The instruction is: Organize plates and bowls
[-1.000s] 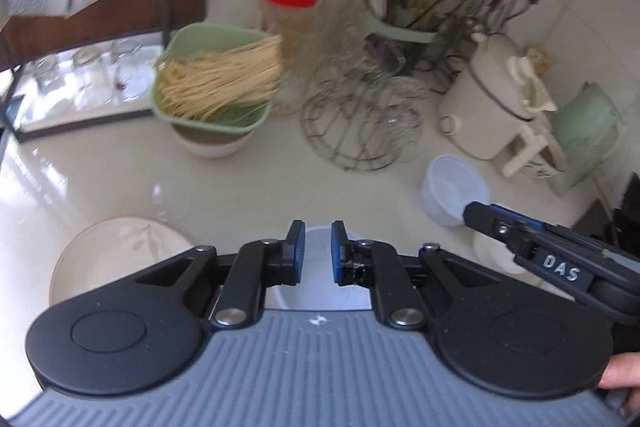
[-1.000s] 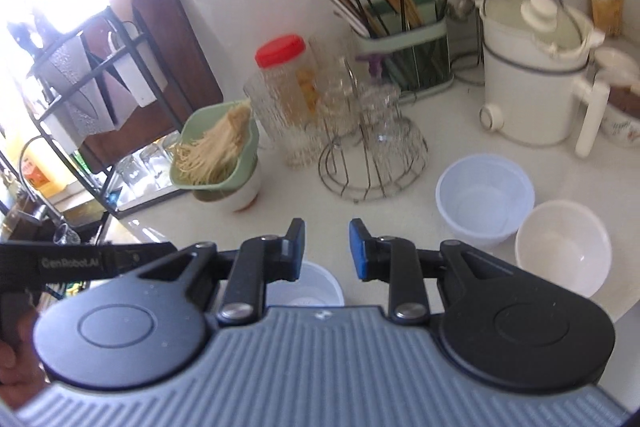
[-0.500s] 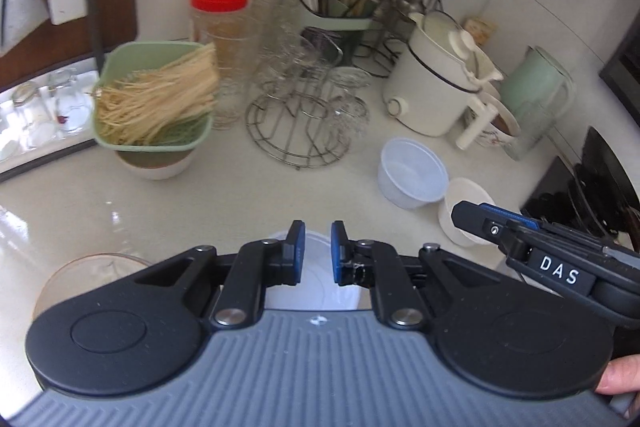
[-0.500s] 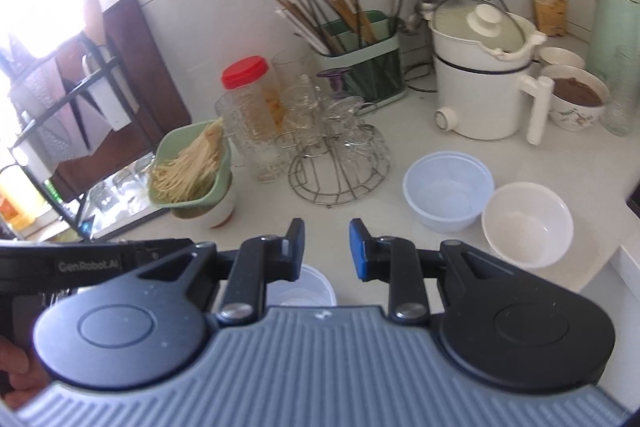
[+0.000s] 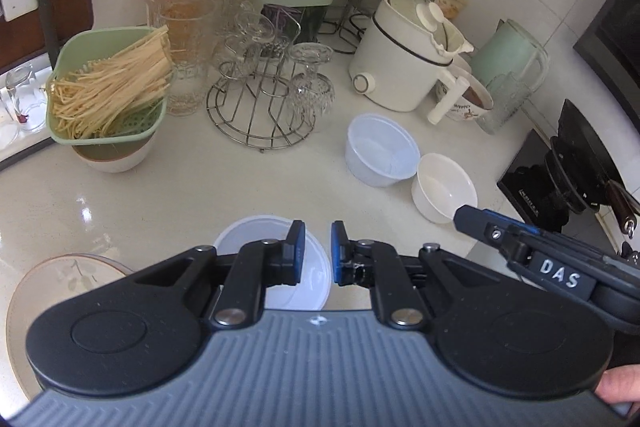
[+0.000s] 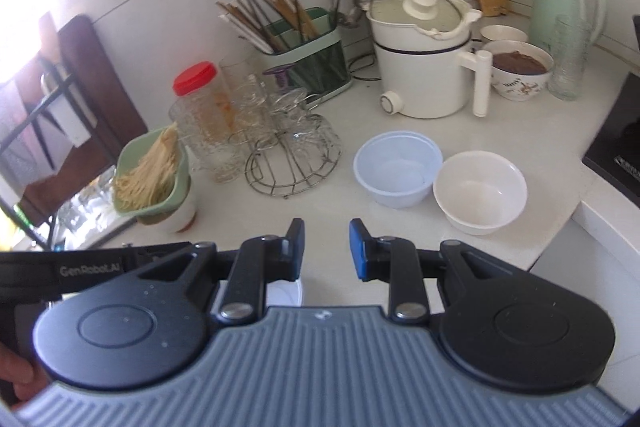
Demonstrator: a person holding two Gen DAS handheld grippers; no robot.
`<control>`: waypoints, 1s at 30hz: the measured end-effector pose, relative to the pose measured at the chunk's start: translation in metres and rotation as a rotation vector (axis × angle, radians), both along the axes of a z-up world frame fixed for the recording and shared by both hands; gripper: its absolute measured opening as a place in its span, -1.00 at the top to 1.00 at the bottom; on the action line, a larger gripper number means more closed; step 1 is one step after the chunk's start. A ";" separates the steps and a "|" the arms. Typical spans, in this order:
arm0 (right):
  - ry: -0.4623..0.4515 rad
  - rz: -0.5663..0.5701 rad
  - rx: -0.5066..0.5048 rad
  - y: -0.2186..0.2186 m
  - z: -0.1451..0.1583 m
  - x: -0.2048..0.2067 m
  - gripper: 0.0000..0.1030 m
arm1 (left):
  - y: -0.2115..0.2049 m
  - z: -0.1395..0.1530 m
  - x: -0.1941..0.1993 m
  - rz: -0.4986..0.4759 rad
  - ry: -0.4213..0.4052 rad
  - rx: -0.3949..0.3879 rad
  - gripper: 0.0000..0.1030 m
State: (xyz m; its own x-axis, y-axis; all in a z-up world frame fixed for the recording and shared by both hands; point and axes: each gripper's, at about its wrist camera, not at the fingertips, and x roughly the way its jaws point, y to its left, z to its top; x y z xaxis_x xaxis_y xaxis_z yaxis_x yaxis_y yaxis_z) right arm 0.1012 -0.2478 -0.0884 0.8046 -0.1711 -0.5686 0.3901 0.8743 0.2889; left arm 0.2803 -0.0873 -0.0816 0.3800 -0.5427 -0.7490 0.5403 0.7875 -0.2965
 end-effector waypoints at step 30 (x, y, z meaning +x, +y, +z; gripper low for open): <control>0.070 0.046 0.020 -0.152 -0.038 0.077 0.44 | -0.165 -0.060 0.083 0.054 0.103 0.068 0.34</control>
